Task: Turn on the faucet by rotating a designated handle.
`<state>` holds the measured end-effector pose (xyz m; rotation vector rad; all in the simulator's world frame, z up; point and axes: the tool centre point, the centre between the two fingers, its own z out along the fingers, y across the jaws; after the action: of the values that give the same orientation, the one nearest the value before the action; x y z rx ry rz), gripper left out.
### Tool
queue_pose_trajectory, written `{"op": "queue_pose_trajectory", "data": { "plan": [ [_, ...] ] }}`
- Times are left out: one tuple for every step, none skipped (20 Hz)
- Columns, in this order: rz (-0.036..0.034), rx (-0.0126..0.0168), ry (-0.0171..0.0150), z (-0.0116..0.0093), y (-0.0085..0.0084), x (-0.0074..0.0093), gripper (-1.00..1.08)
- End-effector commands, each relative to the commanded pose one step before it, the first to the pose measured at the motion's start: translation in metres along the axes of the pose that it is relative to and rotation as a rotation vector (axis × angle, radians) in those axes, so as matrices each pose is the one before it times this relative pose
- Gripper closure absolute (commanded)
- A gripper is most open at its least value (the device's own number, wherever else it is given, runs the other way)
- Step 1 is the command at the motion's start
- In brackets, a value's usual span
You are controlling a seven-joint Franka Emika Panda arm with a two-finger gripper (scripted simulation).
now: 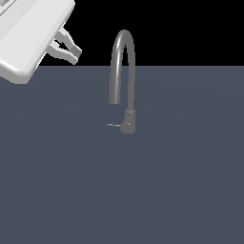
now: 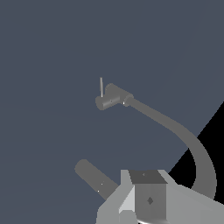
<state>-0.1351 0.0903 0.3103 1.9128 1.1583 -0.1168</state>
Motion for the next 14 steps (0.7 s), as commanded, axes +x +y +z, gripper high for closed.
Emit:
{"op": "queue_pose_trajectory", "data": {
  "plan": [
    [-0.04741, -0.04545, -0.00412, 0.00609, -0.00452, 0.00846, 1.08],
    [-0.0178, -0.01711, -0.002, 0.00237, -0.00171, 0.00316, 1.08],
    [-0.01752, -0.01688, -0.00198, 0.00235, -0.00168, 0.00311, 1.08],
    [-0.01727, -0.01669, -0.00197, 0.00232, -0.00165, 0.00307, 1.08],
    [-0.01704, -0.01651, -0.00195, 0.0023, -0.00163, 0.00304, 1.08],
    [-0.01683, -0.01634, -0.00194, 0.00228, -0.0016, 0.003, 1.08],
    [-0.01664, -0.0162, -0.00193, 0.00225, -0.00158, 0.00297, 1.08],
    [-0.01646, -0.01606, -0.00193, 0.00224, -0.00156, 0.00294, 1.08],
    [-0.0163, -0.01594, -0.00193, 0.00222, -0.00155, 0.00291, 1.08],
    [-0.01616, -0.01584, -0.00193, 0.00221, -0.00153, 0.00289, 1.08],
    [-0.01602, -0.01574, -0.00193, 0.0022, -0.00152, 0.00286, 1.08],
    [-0.01592, -0.01567, -0.00194, 0.00219, -0.0015, 0.00285, 1.08],
    [-0.01582, -0.01561, -0.00194, 0.00218, -0.00149, 0.00283, 1.08],
    [-0.01573, -0.01554, -0.00195, 0.00217, -0.00148, 0.00281, 1.08]
  ]
}}
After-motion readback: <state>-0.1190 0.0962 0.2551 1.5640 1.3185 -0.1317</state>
